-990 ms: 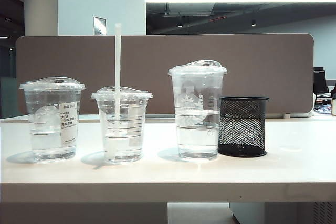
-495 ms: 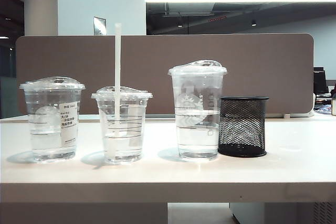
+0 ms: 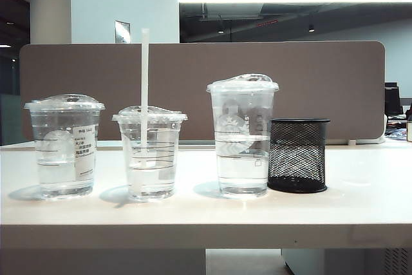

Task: Pick up the straw and insert it into the small coffee cup.

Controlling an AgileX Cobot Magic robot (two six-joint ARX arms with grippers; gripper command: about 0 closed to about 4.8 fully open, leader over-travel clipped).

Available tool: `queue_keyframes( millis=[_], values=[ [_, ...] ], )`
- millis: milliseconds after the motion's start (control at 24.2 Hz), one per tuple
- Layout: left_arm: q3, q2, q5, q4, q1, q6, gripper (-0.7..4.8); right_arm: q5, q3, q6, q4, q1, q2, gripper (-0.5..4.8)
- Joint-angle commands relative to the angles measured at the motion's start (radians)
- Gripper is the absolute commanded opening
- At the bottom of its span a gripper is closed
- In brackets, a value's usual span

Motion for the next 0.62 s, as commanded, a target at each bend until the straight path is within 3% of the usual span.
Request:
queue_keyframes(
  millis=[41,124,248,454,619],
  values=[
    [-0.164,0.002,-0.063,0.286,0.032,0.004,0.21,-0.001,-0.005,0.002,0.012,0.001,-0.001,-0.08],
    [-0.287,0.002,-0.116,0.422,0.058,-0.008,0.21,-0.001,-0.005,0.002,0.012,0.001,-0.001,-0.08],
    [-0.542,0.001,-0.263,0.629,0.093,-0.164,0.21,-0.001,-0.005,0.002,0.012,0.001,-0.001,-0.08],
    [-0.665,-0.021,-0.294,0.636,0.1,-0.178,0.21,0.0,-0.005,0.002,0.012,0.001,-0.001,-0.08],
    [-0.682,-0.02,-0.291,0.498,0.135,-0.134,0.21,-0.001,-0.005,0.002,0.012,0.001,-0.001,-0.08]
  ],
)
